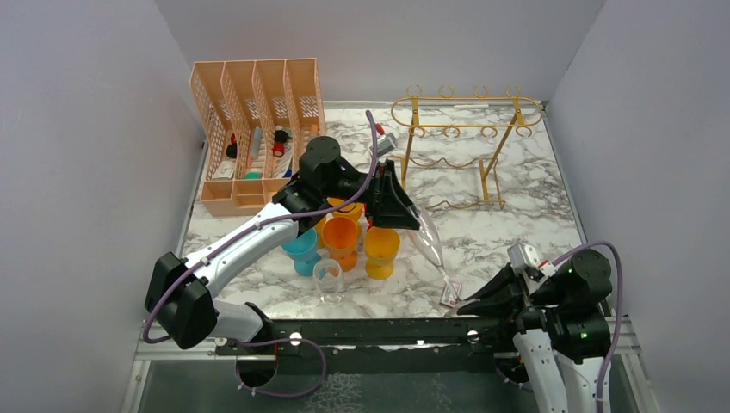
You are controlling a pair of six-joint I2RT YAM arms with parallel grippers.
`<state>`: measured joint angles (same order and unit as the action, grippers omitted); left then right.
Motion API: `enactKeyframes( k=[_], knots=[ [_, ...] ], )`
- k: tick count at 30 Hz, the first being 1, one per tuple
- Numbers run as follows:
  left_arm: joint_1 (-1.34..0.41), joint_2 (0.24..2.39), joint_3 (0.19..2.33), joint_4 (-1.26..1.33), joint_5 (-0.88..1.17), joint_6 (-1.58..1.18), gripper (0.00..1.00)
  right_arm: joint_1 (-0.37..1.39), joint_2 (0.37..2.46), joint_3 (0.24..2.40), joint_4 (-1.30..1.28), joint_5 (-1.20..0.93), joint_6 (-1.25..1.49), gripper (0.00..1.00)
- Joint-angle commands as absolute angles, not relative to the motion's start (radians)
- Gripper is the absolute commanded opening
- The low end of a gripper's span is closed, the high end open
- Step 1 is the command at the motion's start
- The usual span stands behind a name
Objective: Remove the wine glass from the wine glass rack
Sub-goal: Place the wine glass at the center of the board.
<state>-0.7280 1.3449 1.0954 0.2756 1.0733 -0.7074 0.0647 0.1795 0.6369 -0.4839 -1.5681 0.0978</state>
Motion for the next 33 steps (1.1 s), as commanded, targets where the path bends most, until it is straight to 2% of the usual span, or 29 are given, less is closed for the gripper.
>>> enactKeyframes(
  k=[1,6,10,11,14,18,22,33],
  knots=[
    [-0.771,1.314,1.079,0.304,1.236,-0.7,0.57,0.053,0.221,0.611,-0.411,-1.385,0.153,0.01],
    [-0.77,1.293,1.084,0.305,1.263,-0.687,0.4,0.054,0.226,0.566,-0.373,-1.134,0.279,0.03],
    [-0.77,1.265,1.089,0.301,1.268,-0.669,0.11,0.053,0.262,0.521,-0.371,-0.974,0.378,0.06],
    [-0.77,1.259,1.093,0.295,1.264,-0.661,0.0,0.054,0.278,0.514,-0.369,-0.962,0.397,0.08],
    [-0.764,1.25,1.12,0.19,1.23,-0.595,0.0,0.053,0.316,0.508,-0.369,-0.92,0.444,0.16],
    [-0.76,1.245,1.138,0.116,1.202,-0.542,0.0,0.054,0.341,0.519,-0.37,-0.9,0.47,0.32],
    [-0.754,1.24,1.142,0.087,1.179,-0.525,0.0,0.054,0.334,0.522,-0.375,-0.866,0.503,0.4],
    [-0.752,1.235,1.225,-0.18,1.046,-0.369,0.0,0.054,0.298,0.546,-0.46,-0.821,0.518,0.48]
  ],
)
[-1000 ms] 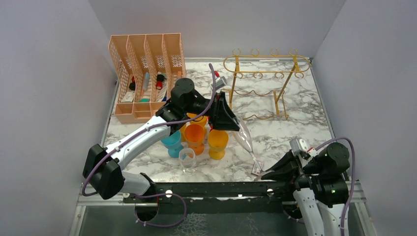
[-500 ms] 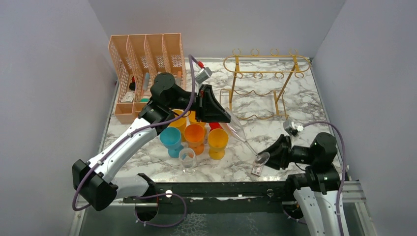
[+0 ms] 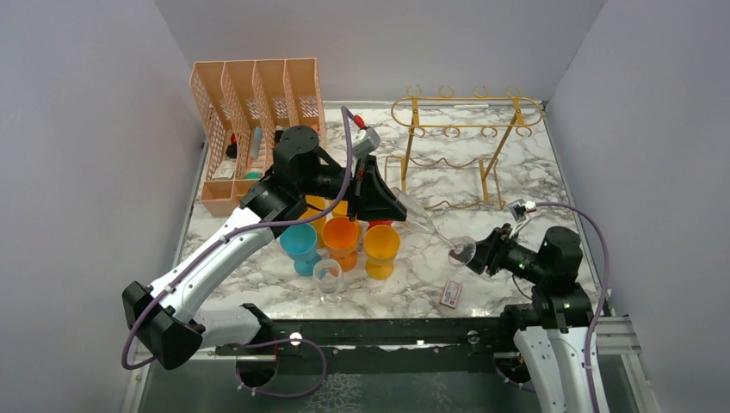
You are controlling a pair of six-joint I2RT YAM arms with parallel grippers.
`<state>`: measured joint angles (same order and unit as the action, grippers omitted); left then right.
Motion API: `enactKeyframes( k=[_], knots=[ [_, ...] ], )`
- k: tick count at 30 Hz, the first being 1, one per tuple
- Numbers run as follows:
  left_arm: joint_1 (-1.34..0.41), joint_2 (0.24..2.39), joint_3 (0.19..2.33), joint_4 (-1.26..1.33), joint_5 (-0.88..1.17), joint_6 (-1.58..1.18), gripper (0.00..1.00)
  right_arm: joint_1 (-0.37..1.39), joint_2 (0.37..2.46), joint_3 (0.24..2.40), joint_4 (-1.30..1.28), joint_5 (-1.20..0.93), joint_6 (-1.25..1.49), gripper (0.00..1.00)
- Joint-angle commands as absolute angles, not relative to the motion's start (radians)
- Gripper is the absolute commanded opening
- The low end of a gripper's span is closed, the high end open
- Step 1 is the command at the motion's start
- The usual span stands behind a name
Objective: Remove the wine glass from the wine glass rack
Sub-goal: Place the wine glass at the center of the board.
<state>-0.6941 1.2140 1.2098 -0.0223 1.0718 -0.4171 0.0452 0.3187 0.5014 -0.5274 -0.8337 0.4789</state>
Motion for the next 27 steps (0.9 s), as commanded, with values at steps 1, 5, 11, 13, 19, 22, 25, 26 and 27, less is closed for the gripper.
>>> enactKeyframes(
  k=[1,5,11,13,19,22,25,26,27],
  knots=[
    [-0.752,1.232,1.225,-0.184,1.036,-0.368,0.0,0.054,0.296,0.548,-0.466,-0.819,0.517,0.49],
    [-0.752,1.219,1.231,-0.202,0.987,-0.368,0.0,0.054,0.298,0.559,-0.506,-0.788,0.52,0.5],
    [-0.752,1.208,1.252,-0.267,0.892,-0.356,0.0,0.053,0.307,0.58,-0.595,-0.664,0.54,0.51],
    [-0.751,1.205,1.258,-0.287,0.862,-0.352,0.0,0.054,0.309,0.589,-0.625,-0.613,0.552,0.51],
    [-0.752,1.204,1.281,-0.325,0.826,-0.348,0.0,0.053,0.301,0.592,-0.649,-0.572,0.556,0.51],
    [-0.752,1.203,1.284,-0.332,0.811,-0.351,0.0,0.054,0.295,0.59,-0.661,-0.559,0.562,0.51],
    [-0.752,1.2,1.285,-0.334,0.812,-0.356,0.0,0.054,0.287,0.588,-0.674,-0.548,0.564,0.51],
    [-0.752,1.199,1.285,-0.336,0.816,-0.358,0.0,0.054,0.286,0.589,-0.683,-0.535,0.563,0.51],
    [-0.752,1.198,1.287,-0.34,0.82,-0.359,0.0,0.054,0.284,0.592,-0.693,-0.517,0.564,0.51]
  ],
)
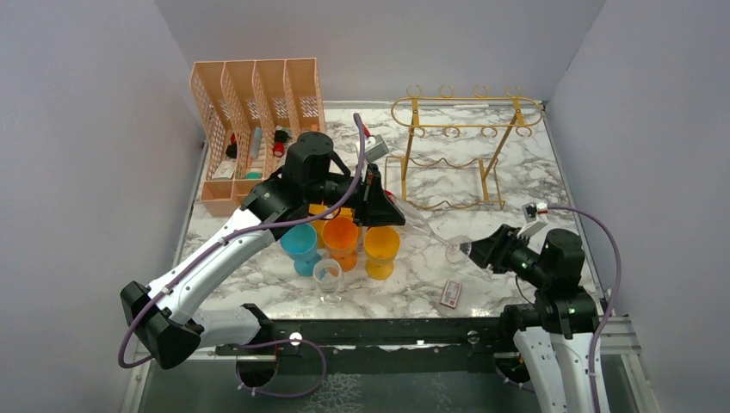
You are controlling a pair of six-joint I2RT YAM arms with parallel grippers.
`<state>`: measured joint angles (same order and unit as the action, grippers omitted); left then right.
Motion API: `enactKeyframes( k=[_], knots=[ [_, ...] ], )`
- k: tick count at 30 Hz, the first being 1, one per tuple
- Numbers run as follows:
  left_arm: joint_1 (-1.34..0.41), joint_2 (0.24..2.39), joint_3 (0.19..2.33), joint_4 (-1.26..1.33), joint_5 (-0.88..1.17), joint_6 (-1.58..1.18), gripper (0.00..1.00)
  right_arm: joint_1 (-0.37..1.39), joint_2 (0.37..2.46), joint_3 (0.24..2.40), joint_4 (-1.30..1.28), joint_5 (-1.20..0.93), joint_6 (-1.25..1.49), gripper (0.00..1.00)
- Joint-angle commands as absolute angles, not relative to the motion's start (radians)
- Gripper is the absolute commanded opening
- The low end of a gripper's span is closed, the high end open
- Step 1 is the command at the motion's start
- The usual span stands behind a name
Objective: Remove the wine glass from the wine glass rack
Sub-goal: Place the wine glass at the center of the board.
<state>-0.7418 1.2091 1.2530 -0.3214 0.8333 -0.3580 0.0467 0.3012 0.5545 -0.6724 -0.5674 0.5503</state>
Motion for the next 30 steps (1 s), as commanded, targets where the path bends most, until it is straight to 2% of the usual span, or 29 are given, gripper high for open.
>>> enactKeyframes(
  k=[1,12,16,30],
  knots=[
    [-0.752,1.196,1.287,-0.349,0.819,-0.357,0.0,0.054,0.284,0.595,-0.702,-0.5,0.565,0.51],
    [-0.764,1.163,1.256,-0.413,0.818,-0.352,0.0,0.054,0.27,0.602,-0.726,-0.402,0.593,0.51],
    [-0.814,1.168,1.258,-0.487,0.667,-0.32,0.0,0.054,0.269,0.605,-0.741,-0.369,0.601,0.52],
    [-1.186,1.199,1.299,-0.57,0.266,-0.348,0.0,0.054,0.336,0.63,-0.838,-0.139,0.727,0.51]
  ],
)
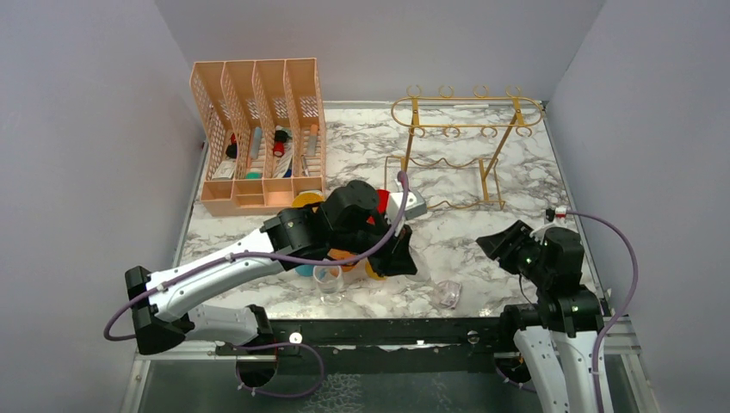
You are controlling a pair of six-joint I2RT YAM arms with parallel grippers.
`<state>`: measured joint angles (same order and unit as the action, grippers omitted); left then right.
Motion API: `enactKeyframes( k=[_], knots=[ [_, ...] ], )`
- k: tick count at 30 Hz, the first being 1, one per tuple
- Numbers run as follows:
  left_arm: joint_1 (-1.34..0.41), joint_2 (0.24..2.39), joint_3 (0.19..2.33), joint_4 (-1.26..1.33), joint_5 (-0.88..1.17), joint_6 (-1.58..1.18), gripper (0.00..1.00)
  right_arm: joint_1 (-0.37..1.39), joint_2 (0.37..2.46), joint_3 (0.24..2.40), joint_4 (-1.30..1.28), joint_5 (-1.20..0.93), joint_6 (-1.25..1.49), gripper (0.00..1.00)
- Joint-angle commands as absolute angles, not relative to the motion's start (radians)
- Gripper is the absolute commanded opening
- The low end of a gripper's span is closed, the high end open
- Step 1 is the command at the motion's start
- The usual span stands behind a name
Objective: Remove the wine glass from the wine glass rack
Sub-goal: Place the wine glass at the center of the board.
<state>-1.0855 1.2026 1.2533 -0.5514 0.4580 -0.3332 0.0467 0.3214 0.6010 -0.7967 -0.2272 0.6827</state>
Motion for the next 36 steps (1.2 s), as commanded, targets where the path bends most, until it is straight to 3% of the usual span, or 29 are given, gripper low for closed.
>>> enactKeyframes(
  k=[1,10,28,36],
  knots=[
    [-1.23,1.206,1.302,-0.584,0.21,-0.352,0.0,0.054,0.338,0.629,-0.835,-0.14,0.728,0.51],
    [-1.499,1.328,1.341,-0.727,-0.302,-0.415,0.0,0.054,0.314,0.626,-0.835,-0.143,0.723,0.51],
    [-1.501,1.338,1.38,-0.837,-0.24,-0.382,0.0,0.053,0.289,0.627,-0.843,-0.145,0.72,0.51],
    [-1.419,1.346,1.359,-0.857,-0.124,-0.378,0.0,0.054,0.287,0.626,-0.843,-0.148,0.718,0.51]
  ],
)
